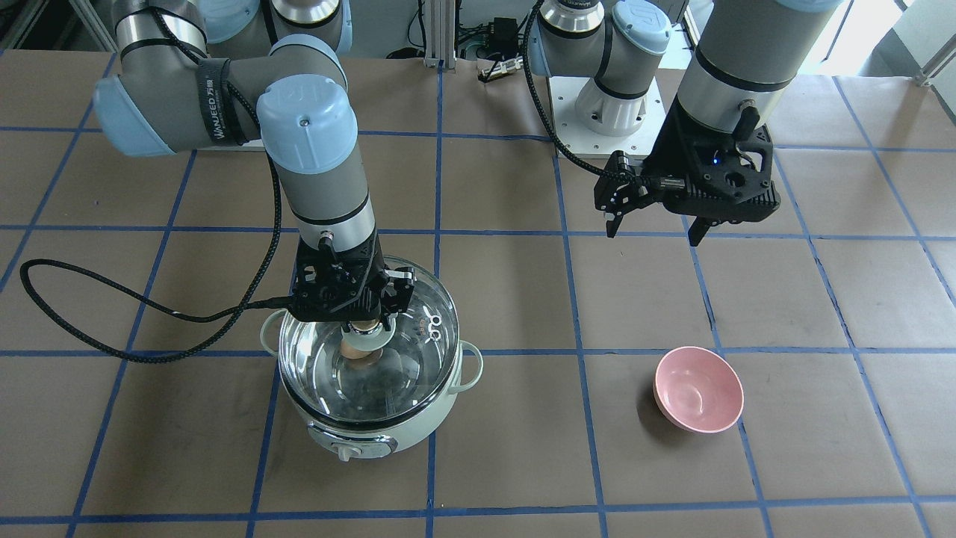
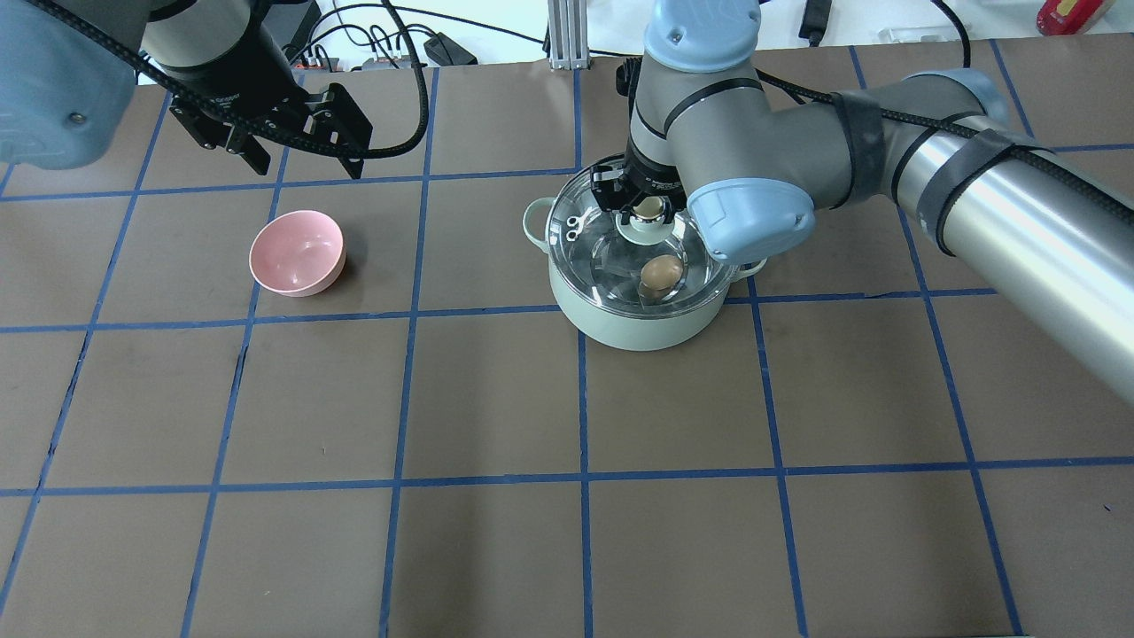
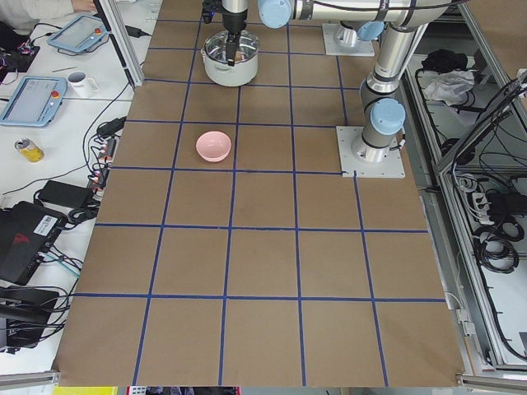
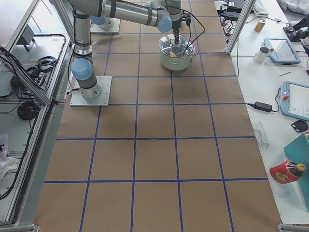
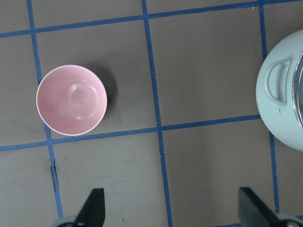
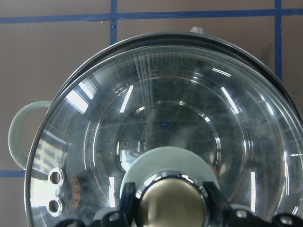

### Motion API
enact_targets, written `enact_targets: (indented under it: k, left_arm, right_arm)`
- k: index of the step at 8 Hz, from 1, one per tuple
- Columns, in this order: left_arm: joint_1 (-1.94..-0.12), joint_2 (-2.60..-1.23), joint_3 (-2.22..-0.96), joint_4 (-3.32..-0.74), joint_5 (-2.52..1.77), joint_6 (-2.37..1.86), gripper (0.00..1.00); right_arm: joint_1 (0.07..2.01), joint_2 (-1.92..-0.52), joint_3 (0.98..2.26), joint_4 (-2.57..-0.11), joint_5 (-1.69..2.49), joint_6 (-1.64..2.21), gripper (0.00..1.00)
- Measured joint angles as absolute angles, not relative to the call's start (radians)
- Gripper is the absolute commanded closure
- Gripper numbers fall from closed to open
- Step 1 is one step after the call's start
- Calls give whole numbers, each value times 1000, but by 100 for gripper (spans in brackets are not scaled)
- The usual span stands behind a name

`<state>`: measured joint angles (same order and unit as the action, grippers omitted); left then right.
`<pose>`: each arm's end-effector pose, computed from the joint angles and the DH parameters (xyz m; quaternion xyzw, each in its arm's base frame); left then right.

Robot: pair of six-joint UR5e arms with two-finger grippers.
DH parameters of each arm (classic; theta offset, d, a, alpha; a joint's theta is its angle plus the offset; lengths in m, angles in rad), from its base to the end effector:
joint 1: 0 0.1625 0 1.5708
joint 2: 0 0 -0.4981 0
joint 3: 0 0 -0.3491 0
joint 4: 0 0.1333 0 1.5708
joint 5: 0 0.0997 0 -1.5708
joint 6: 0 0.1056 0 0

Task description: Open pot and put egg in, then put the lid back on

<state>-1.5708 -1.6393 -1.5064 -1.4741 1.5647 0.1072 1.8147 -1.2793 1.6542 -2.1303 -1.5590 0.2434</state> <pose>-0.1339 -0.4922 0.5621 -0.0537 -0.9975 0.0464 0.0006 0.2719 -0.5356 0.4263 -0.0008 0.9957 -0.0880 0.0279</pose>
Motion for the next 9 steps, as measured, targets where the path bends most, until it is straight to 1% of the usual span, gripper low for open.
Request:
enact_targets:
  k: [9]
  left_arm:
    - [-1569, -1643, -1506, -1473, 1562, 109, 0]
  right_arm:
    - [1815, -1269, 1651, -2167, -1562, 228, 100]
